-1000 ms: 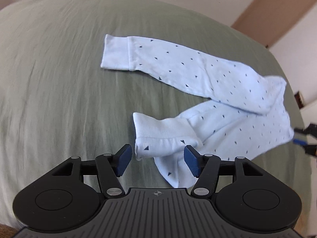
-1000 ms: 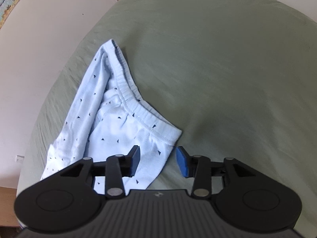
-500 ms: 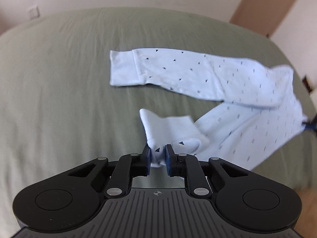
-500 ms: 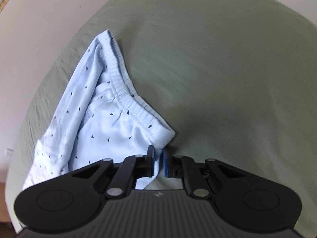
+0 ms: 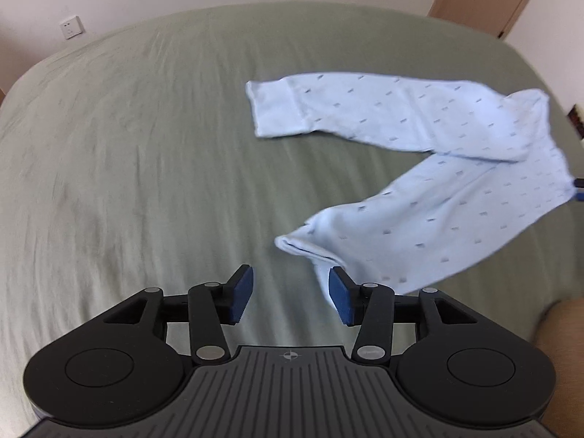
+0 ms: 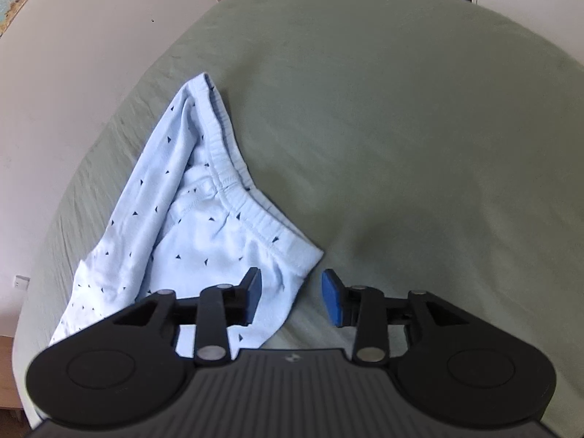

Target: Fold clothes

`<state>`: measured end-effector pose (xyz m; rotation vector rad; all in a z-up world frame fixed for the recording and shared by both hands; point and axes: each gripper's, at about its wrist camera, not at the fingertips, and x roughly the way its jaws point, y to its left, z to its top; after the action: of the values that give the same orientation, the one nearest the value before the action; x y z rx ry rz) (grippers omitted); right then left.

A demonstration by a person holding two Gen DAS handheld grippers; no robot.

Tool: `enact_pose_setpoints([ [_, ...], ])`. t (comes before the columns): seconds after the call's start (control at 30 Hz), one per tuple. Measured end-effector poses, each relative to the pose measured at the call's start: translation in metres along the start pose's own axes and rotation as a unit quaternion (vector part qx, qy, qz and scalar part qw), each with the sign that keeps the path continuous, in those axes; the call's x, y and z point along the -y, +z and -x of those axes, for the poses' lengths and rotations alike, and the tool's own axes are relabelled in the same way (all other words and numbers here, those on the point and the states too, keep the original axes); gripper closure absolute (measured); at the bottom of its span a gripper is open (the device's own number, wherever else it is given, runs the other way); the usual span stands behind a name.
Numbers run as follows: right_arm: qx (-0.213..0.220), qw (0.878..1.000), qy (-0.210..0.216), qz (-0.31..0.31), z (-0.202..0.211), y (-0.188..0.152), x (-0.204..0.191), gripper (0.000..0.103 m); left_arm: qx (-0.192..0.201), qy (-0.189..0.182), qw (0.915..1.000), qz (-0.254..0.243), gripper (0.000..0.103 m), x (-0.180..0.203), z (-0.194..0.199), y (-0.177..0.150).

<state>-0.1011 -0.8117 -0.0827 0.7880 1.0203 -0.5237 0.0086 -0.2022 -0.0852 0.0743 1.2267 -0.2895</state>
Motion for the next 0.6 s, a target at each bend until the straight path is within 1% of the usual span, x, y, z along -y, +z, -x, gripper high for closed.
enact_pose_setpoints([
  [0.13,-0.005,1.0,-0.001,0.001,-0.004,-0.002,0.002,0.064,-0.001,-0.009,0.9999,0.01,0.04,-0.002,0.006,-0.006],
  [0.2,-0.008,1.0,0.0,0.0,-0.007,-0.004,0.001,0.064,-0.006,-0.009,0.9999,0.011,0.038,-0.003,-0.001,-0.007],
  [0.3,-0.014,1.0,0.004,-0.003,-0.014,-0.007,-0.001,0.064,-0.027,-0.008,0.9994,0.02,0.038,-0.006,-0.018,-0.01],
  [0.47,-0.017,1.0,0.004,-0.008,-0.019,-0.009,0.003,0.064,-0.041,-0.021,0.9961,0.075,0.038,-0.022,-0.046,-0.018],
  [0.6,-0.017,1.0,0.006,-0.01,-0.02,-0.008,0.005,0.064,-0.03,-0.04,0.9919,0.117,0.038,-0.029,-0.057,-0.027],
])
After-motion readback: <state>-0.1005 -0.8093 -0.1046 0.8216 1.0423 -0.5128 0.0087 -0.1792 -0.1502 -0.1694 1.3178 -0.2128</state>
